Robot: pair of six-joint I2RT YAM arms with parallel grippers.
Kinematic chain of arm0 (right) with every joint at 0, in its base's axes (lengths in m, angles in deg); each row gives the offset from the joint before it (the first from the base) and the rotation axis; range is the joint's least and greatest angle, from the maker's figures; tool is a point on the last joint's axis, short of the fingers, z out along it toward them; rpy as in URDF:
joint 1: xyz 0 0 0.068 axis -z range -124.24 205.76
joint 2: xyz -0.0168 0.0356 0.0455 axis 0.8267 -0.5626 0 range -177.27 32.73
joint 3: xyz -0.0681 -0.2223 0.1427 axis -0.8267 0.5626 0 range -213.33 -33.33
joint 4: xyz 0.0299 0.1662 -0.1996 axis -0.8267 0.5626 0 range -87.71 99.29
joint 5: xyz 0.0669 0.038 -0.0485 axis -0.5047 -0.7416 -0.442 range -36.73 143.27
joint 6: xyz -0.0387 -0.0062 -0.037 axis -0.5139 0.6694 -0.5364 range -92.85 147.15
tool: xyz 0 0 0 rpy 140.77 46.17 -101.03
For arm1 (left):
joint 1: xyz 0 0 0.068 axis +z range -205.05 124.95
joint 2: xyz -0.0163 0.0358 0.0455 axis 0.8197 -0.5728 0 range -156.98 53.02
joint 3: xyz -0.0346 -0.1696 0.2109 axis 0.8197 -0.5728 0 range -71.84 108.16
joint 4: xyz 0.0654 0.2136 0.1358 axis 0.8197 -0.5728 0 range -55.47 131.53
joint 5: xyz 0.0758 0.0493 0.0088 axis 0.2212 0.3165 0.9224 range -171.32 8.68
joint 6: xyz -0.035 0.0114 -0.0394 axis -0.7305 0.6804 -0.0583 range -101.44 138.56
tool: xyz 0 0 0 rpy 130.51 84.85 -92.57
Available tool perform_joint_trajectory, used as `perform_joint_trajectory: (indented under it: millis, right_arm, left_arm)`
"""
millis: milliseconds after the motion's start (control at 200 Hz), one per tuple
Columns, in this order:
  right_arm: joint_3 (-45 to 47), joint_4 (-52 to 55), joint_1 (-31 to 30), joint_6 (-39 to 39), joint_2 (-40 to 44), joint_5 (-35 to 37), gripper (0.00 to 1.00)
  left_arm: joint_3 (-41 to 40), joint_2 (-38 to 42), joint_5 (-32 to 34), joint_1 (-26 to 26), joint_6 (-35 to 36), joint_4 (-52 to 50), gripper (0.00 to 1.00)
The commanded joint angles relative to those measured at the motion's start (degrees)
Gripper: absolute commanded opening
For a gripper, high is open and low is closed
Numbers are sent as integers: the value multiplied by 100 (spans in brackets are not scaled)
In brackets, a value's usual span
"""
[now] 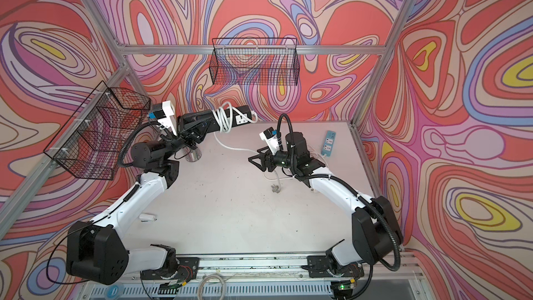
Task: Unwrap the cord wrapped around the power strip
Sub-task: Unwrap the power cord from the power strip.
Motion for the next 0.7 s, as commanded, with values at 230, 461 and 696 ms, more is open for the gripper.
perform_joint_trajectory:
  millis: [230,461,696]
  right_arm:
    - [-435,22,179,-344,860,27,98]
    - [-697,-1012,289,130,569,-419,98]
    - [-951,-3485,301,1395,-358,-626,98]
  left_arm:
    - [1438,-496,-39,-106,-190,-92,0]
    - [2717,-1123,-166,-245,-306,-481,0]
    - [3267,-1274,-185,-478,-146,-882,0]
